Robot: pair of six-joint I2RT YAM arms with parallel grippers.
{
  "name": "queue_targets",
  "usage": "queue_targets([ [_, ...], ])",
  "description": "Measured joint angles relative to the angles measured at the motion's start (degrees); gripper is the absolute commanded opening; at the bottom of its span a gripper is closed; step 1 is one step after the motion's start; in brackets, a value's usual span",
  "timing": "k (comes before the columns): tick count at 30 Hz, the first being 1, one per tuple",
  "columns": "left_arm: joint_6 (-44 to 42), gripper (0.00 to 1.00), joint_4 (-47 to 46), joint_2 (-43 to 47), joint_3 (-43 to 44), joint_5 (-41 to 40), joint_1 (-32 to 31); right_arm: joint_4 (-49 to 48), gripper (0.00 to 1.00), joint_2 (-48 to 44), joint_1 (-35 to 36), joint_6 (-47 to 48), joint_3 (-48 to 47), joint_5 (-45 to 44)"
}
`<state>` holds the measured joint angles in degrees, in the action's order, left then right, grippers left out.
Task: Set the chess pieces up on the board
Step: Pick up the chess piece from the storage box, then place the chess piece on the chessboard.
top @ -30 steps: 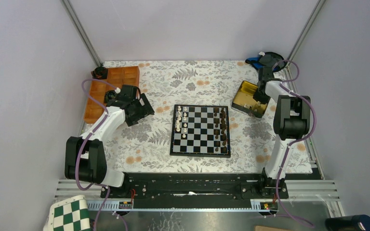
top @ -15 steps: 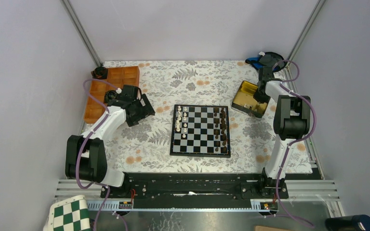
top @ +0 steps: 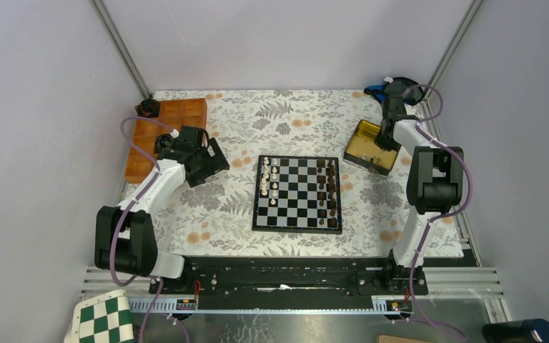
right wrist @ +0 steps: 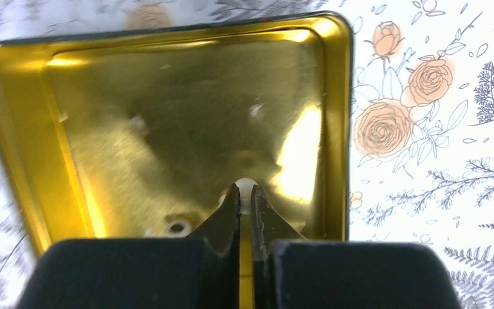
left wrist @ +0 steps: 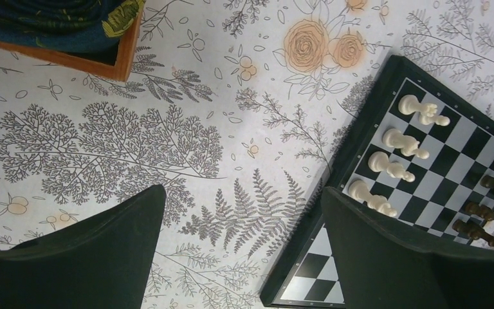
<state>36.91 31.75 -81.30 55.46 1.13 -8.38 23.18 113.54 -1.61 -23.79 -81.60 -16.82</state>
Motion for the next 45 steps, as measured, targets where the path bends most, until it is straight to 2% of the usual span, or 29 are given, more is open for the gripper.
queue_targets([
  [5,0.0,0.99,0.0,3.0,-1.0,0.0,-0.4,1.1,0.00,-6.0,5.0,1.7,0.3,0.1],
  [12,0.0,0.99,0.1,7.8,-3.6,-0.1,-0.6,3.4,0.00,-14.2,16.9,3.7,0.5,1.0],
  [22,0.2,0.99,1.4,13.6,-5.7,-0.1,-0.8,8.2,0.00,-20.1,33.7,4.1,1.7,0.7],
  [26,0.9,0.99,1.6,14.6,-6.6,-0.1,-1.2,8.7,0.00,-20.6,44.9,3.1,2.0,-0.2],
  [32,1.2,0.99,1.8,15.0,-7.0,-0.1,-1.3,8.7,0.00,-20.3,57.4,0.5,4.3,-0.4],
  [37,1.6,0.99,2.1,15.6,-7.1,-0.1,-1.4,8.7,0.00,-18.0,63.1,-1.2,4.7,-1.2],
  [45,1.6,0.99,2.3,16.5,-8.0,-0.1,-1.4,8.2,0.00,-15.0,66.2,-2.5,5.9,-1.7],
])
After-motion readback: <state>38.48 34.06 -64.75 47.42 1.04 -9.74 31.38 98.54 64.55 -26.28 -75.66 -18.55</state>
